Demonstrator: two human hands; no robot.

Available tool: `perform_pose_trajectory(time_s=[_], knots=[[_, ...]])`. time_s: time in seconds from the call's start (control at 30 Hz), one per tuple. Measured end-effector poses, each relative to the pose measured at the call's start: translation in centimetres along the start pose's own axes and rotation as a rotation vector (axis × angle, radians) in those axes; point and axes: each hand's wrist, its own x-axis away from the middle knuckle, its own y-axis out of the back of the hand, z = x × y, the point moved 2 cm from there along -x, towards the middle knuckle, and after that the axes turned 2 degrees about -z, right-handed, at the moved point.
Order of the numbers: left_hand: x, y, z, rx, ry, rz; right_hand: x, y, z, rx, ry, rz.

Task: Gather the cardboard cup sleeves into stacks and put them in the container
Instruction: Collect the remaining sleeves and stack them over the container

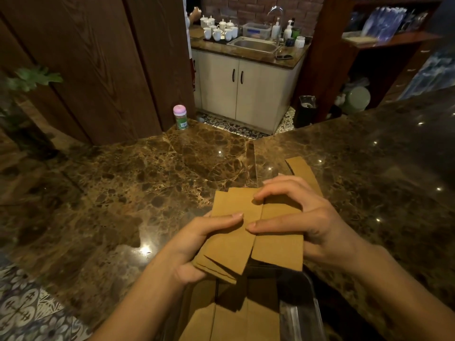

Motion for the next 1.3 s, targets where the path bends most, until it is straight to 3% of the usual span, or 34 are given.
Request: perform_pose_trajectory(time_s=[0.13, 0.23, 0.37, 0.5, 0.7, 0.8, 0.97, 1.07, 1.17, 1.23, 1.3], knots=[[-0.2, 0.2, 0.1, -0.028, 0.011, -0.038, -0.4, -0.1, 0.1, 0.102, -0.011, 0.092], [-0.6, 1.3, -1.0, -0.101, -0.203, -0.157, 0.2, -0.6, -0.4, 0.154, -0.190, 0.097], [-0.5, 2.3, -2.6, -0.117, -0.428, -0.334, 0.6, -0.7, -0.1, -0.474, -0.521, -0.183], [-0.6, 1.9, -1.9, -0.151, -0.417, -0.347, 0.3, -0.8, -0.4, -0.745, -0.677, -0.358], [-1.0, 0.0, -0.4, -0.231, -0.411, -0.292, -0.8, -1.7, 0.2, -1.054, -0.817, -0.376], [-1.2, -0.6, 0.2, -0.267, -0.396, -0.281, -1.2, -2.6, 0.5, -0.929, -0.857, -0.456], [-1.5, -1.0, 1.1, -0.248, -0.368, -0.298, -1.3, -5.2, 1.4, -0.378, -0.764, -0.519], [-1.4, -0.7, 1.0, -0.272, -0.421, -0.292, -1.1, -6.7, 1.8, -0.285, -0.740, -0.497], [-1.0, -0.6, 0.9, -0.248, -0.423, -0.269, -1.0, -7.0, 2.1, -0.353, -0.711, -0.463], [-0.8, -0.6, 0.8, -0.208, -0.384, -0.253, -1.3, -5.9, 2.1, -0.381, -0.606, -0.296], [-0.7, -0.9, 0.8, -0.135, -0.305, -0.208, -1.5, -4.6, 2.1, -0.298, -0.461, 0.035]])
